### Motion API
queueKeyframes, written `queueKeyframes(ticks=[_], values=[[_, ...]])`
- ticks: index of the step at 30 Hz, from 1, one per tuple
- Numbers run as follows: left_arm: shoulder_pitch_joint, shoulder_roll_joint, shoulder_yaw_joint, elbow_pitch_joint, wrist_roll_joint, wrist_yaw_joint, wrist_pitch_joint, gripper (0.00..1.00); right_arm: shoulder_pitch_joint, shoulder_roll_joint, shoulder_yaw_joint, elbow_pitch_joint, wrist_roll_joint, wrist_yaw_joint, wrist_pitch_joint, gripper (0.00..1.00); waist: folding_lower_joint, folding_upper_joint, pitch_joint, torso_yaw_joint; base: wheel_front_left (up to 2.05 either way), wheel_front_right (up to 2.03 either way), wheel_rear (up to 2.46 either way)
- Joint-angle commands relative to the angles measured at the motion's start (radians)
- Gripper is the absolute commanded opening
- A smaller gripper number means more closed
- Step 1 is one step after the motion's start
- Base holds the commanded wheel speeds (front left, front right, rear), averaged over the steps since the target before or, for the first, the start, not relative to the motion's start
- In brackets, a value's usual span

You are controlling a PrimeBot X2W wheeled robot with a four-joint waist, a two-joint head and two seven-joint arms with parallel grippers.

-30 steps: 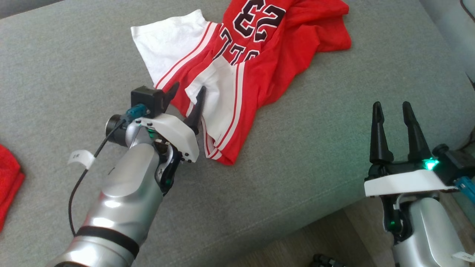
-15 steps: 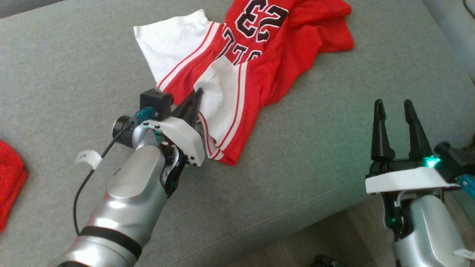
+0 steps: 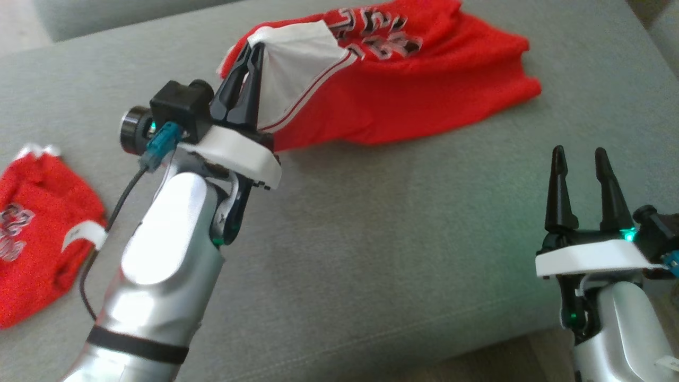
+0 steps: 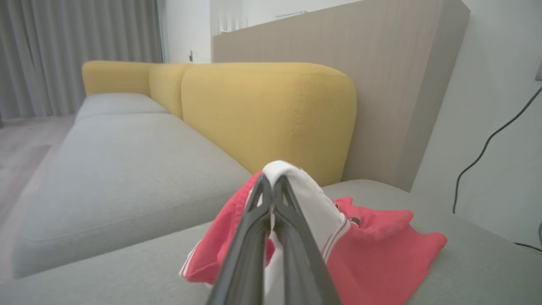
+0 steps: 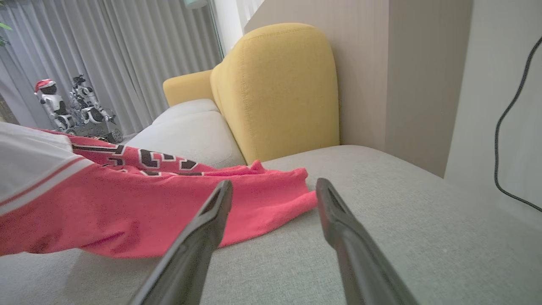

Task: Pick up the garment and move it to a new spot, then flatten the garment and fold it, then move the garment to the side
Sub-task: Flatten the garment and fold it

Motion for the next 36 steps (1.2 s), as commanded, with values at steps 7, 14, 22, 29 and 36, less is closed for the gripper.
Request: queueKeyframes(ticks=[7, 14, 22, 29, 36], values=[[0.081, 0.081, -0.025, -0.037, 0.088, -0.058, -0.008, 0.00, -0.014, -0.003, 0.002, 0.009, -0.016, -0.001, -0.011, 1.00, 0.0000, 0.0000, -0.099, 0.128, 0.00, 0.00, 0.00], [0.172, 0.121, -0.125, -0.026, 0.146, -0.093, -0.002, 0.00, -0.003, -0.003, 0.016, 0.025, -0.008, -0.001, -0.010, 1.00, 0.0000, 0.0000, -0.103, 0.175, 0.00, 0.00, 0.00], [0.285, 0.112, -0.211, -0.020, 0.170, -0.090, -0.002, 1.00, -0.002, -0.003, 0.017, 0.045, -0.008, -0.001, -0.006, 1.00, 0.0000, 0.0000, -0.112, 0.209, 0.00, 0.00, 0.00], [0.356, 0.053, -0.074, -0.109, 0.052, 0.008, -0.007, 1.00, 0.015, -0.003, 0.019, 0.049, -0.014, -0.001, 0.001, 1.00, 0.0000, 0.0000, -0.129, 0.223, 0.00, 0.00, 0.00], [0.508, -0.008, 0.065, -0.262, -0.048, 0.039, -0.008, 1.00, 0.053, -0.003, 0.011, 0.028, -0.007, -0.001, 0.005, 1.00, 0.0000, 0.0000, -0.135, 0.236, 0.00, 0.00, 0.00]])
